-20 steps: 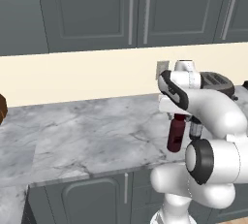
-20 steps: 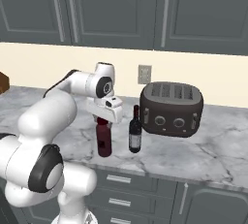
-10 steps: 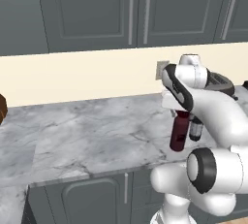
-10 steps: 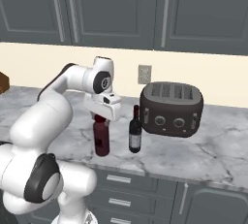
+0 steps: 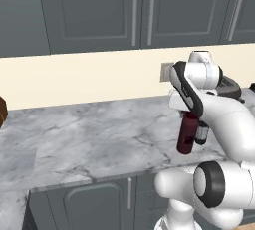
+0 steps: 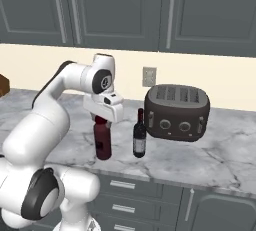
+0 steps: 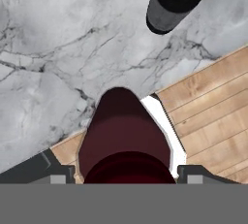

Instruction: There is a wine glass and glass cup on the dining counter. Place the wine bottle next to the wine glass and the juice bottle next to the glass cup.

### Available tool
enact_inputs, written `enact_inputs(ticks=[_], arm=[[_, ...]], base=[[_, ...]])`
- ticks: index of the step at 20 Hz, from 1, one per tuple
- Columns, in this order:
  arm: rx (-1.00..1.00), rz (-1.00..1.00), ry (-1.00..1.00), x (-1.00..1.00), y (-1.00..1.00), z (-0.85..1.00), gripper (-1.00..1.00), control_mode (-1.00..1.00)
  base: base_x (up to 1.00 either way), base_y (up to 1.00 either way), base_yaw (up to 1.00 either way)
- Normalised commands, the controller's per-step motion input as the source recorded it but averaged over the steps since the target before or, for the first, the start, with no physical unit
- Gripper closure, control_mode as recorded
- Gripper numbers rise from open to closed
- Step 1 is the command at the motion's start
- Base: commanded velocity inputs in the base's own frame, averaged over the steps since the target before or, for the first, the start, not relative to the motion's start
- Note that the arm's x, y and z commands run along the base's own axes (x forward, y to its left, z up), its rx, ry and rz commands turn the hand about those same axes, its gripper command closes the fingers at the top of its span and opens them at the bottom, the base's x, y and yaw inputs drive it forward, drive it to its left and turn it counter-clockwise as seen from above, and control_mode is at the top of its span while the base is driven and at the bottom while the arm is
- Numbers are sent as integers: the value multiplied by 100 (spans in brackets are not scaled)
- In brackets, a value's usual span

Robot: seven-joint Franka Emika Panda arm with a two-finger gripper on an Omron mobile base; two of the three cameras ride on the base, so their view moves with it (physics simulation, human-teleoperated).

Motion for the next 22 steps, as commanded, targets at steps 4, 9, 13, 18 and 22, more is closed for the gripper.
enact_inputs(ticks=[4,9,13,18,22], arm=[[0,0,-1,0,0,0,100,-100],[0,0,-1,-1,0,0,100,100],[0,0,0,0,0,0,100,100],[0,0,0,0,0,0,100,100],[0,0,0,0,0,0,100,100]], base=[[0,0,0],[-12,0,0],[-36,0,0],[-59,0,0],[-54,0,-12]])
